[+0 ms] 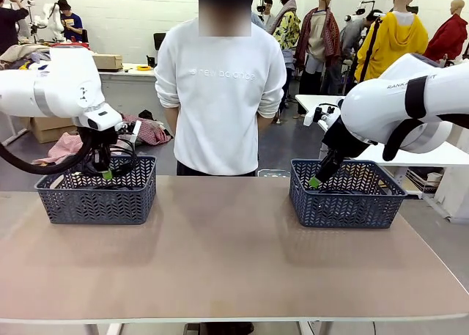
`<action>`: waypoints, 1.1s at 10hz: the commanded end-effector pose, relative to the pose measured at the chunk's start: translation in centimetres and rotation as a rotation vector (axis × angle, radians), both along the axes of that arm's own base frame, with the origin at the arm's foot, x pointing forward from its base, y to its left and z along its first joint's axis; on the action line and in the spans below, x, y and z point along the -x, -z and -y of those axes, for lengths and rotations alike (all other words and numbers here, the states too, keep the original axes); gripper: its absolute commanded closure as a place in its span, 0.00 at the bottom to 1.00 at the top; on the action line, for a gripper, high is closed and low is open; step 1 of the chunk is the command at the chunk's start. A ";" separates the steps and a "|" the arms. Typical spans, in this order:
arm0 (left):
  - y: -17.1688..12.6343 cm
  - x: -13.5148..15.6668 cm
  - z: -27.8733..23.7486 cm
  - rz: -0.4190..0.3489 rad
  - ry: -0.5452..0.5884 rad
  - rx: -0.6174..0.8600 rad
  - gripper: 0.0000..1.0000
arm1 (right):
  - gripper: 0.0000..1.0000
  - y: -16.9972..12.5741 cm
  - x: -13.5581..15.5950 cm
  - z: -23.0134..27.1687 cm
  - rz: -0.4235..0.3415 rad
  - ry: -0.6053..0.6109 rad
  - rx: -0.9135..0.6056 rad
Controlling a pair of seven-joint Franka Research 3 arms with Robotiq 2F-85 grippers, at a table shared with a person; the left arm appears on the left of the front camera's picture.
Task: Organize the cables according to human instructions.
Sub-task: Pick up a bundle of cables and place it in the basket indicated by the human.
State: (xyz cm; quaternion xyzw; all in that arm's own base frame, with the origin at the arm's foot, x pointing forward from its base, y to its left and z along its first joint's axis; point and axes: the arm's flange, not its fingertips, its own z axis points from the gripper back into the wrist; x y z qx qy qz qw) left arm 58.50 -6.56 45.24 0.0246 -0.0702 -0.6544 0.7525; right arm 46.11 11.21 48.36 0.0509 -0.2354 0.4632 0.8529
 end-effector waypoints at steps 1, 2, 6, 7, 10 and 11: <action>0.5 0.3 -0.7 0.027 0.035 0.004 0.90 | 0.00 -0.1 0.0 0.0 0.003 0.007 0.005; 0.7 0.3 -0.8 0.025 0.039 0.008 0.90 | 0.00 -0.1 0.0 0.0 0.003 0.007 0.005; 0.9 0.0 -0.8 0.024 0.043 -0.016 0.51 | 0.00 -0.1 0.0 0.0 0.003 0.007 0.005; 0.8 0.0 -0.9 0.019 0.036 -0.018 0.40 | 0.00 -0.1 0.0 0.0 0.003 0.007 0.005; 0.6 0.1 -1.1 -0.007 0.031 -0.016 0.12 | 0.00 -0.1 0.0 0.0 0.003 0.007 0.005; 0.7 0.1 -1.2 -0.019 0.031 -0.008 0.01 | 0.00 -0.1 0.0 0.0 0.003 0.007 0.005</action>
